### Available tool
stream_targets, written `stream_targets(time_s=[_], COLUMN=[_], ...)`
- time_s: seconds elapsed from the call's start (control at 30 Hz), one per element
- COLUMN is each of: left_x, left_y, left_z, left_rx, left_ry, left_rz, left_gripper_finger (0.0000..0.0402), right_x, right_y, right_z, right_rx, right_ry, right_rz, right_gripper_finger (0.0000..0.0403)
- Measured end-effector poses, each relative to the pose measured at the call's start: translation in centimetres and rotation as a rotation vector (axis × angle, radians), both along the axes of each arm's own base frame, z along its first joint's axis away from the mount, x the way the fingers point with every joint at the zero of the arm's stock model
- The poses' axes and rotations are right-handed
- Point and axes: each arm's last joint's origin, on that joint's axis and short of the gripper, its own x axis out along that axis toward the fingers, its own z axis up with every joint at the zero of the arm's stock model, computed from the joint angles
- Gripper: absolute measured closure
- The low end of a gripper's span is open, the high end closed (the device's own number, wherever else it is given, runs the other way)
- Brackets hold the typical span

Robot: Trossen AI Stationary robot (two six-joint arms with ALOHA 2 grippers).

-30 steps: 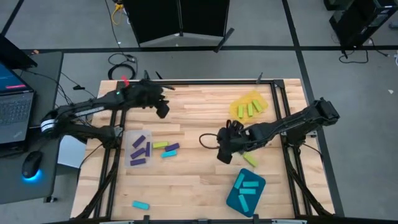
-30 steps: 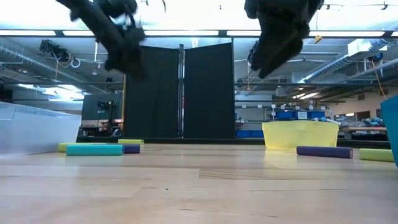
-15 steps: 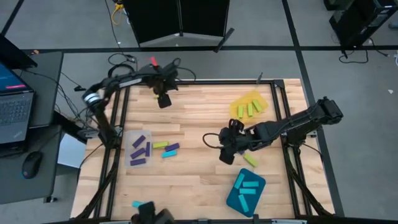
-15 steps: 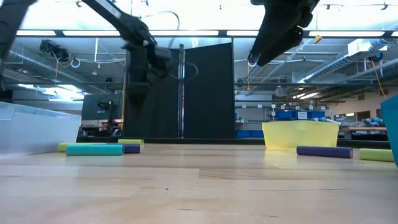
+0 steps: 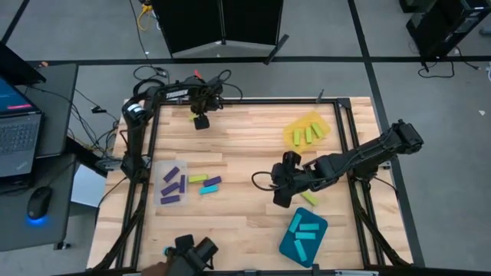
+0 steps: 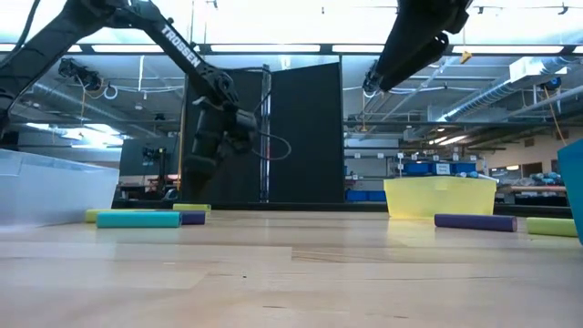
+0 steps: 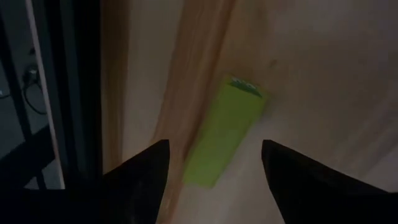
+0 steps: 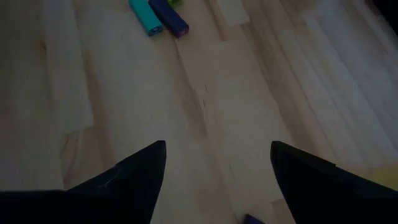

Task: Sort blocks
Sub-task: Put the green block into the yellow bin

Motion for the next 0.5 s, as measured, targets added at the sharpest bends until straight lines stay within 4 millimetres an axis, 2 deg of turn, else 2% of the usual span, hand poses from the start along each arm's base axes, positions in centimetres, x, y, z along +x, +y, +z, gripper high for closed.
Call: stream_targets(time_s=[0.27,0.4,0.5], left_x=[-0.2,-0.1,0.0], left_y=[0.3,0.3,0.4], left_z=[-1.9,-2.9,-3.2], left_rx=[-0.105,-0.143,-0.150], left_ry=[0.007,0.024,0.027], left_rz=[-0.014,-0.022,-0.022], left_gripper_finger=[0.0149,0.0177,0.0214], right_x=[0.0,0.0,0.0], right_y=[0.0,0.0,0.0], right_z=[0.0,0.0,0.0], right_rx=[-0.020,-0.021,-0.021], right_ry=[0.002,0.001,0.001], right_rz=[0.010,0.009,0.009], right_gripper_finger=[0.0111,0.0112,0.0110])
